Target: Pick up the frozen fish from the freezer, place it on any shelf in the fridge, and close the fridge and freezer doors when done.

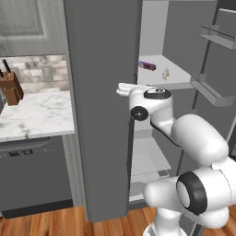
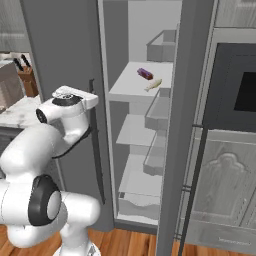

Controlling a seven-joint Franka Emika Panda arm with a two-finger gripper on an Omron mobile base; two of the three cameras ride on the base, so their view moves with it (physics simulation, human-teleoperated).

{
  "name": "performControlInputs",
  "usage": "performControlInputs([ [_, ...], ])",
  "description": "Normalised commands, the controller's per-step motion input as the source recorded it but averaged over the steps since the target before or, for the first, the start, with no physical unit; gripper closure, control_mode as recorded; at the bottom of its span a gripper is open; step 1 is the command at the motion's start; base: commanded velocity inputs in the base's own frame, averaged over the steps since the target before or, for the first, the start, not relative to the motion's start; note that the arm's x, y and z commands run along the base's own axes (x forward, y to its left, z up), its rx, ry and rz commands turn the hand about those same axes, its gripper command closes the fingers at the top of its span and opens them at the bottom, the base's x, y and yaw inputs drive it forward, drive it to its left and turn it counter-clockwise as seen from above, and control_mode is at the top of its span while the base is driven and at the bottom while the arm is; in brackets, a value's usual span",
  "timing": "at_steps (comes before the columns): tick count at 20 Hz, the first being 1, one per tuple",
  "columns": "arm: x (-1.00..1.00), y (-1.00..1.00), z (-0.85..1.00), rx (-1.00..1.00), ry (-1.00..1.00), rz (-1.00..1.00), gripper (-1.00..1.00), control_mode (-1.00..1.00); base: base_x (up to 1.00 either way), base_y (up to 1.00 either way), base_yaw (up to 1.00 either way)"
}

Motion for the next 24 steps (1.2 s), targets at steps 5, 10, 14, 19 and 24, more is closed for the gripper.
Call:
performControlInputs([
  [5, -0.99, 0.00, 1.00, 0.00, 0.01, 0.00, -1.00, -1.00, 0.00, 0.00, 0.00],
  [10, -1.00, 0.00, 0.95, 0.03, 0.08, -0.01, -1.00, -1.00, 0.00, 0.00, 0.00],
  [14, -1.00, -0.01, 0.74, 0.12, 0.16, -0.02, -1.00, -1.00, 0.00, 0.00, 0.00],
  [19, -1.00, -0.11, 0.36, 0.12, 0.21, 0.00, -1.00, -1.00, 0.00, 0.00, 0.00],
  [24, -1.00, -0.16, -0.07, 0.08, 0.16, -0.02, -1.00, -1.00, 0.00, 0.00, 0.00],
])
